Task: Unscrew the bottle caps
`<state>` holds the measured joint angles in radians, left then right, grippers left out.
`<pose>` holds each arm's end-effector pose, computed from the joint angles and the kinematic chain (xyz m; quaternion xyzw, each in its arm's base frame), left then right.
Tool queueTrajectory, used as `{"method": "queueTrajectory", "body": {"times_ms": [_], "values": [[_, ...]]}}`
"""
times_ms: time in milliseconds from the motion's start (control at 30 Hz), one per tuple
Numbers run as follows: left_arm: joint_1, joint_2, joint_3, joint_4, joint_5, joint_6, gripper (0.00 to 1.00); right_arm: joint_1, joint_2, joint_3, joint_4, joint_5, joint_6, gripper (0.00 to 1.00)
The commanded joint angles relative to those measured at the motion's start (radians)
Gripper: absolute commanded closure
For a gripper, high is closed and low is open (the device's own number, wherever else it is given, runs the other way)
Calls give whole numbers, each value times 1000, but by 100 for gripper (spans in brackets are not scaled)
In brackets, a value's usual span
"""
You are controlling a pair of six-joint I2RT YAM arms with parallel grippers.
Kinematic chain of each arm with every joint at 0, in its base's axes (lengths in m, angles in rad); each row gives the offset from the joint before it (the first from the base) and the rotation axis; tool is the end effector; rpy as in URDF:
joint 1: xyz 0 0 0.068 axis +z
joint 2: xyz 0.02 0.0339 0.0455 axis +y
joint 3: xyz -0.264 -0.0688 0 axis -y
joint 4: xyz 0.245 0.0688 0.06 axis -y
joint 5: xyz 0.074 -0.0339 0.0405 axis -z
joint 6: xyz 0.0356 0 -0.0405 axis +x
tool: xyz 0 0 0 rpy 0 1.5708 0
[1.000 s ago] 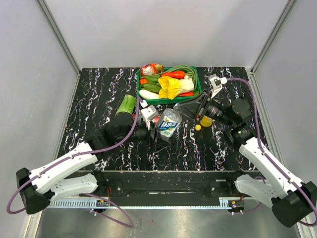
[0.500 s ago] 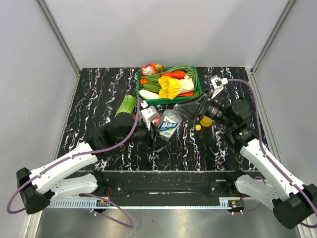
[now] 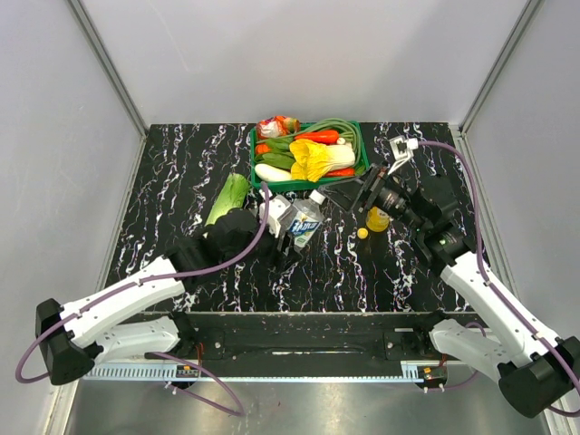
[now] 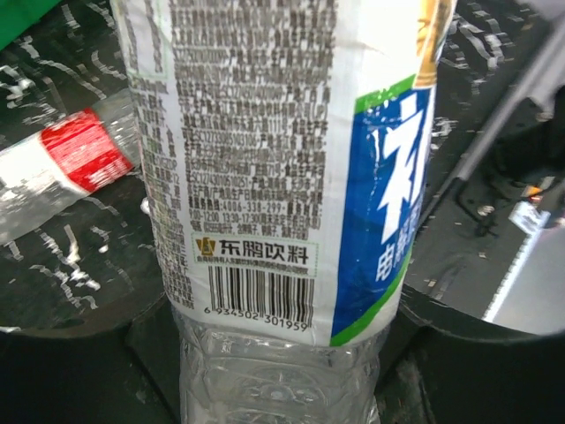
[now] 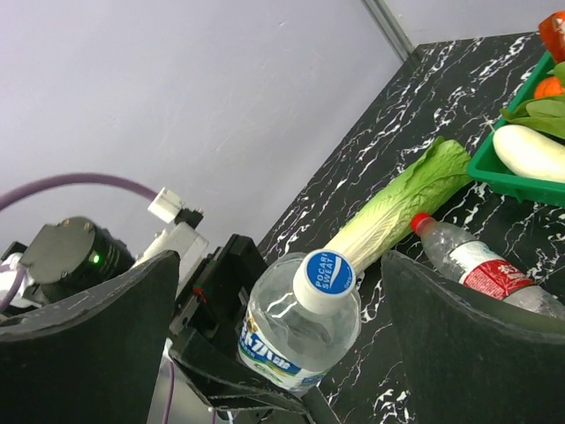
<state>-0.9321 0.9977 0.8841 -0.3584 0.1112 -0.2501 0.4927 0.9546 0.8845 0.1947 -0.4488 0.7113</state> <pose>0.1307 -0.1826 0.3174 0.3121 0.7928 -0.3299 0.4065 0.1877 0.1183 0.3848 -0.0955 0.6595 0.5353 0.5191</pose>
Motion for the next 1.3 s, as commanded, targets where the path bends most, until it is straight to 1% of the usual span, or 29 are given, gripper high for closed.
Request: {"method": "queueTrajectory", "body": {"times_ms": [0,67,133,367,467,567,767,867,1100,1267], "values": [[-62,10,72,-31,-273,18,61,1,15,56,-26,62,-7,0],[-95,24,85,-53,-394,20,61,1,32,67,-28,56,-7,0],[-126,41,102,-73,-480,18,61,0,55,80,-37,45,2,0],[-212,116,165,-149,-721,0,62,1,128,122,-97,22,11,0],[-238,157,199,-189,-784,-9,62,1,138,113,-83,21,25,1],[-255,176,216,-203,-811,-11,62,1,150,111,-66,6,37,7],[-269,191,234,-212,-815,-17,62,1,200,111,-23,-50,80,23],[-272,197,242,-215,-811,-12,62,1,219,110,-5,-64,91,29],[-280,220,250,-240,-820,-17,62,1,220,100,58,-80,125,45],[-283,231,257,-244,-820,-17,62,1,233,102,68,-97,134,50]]}}
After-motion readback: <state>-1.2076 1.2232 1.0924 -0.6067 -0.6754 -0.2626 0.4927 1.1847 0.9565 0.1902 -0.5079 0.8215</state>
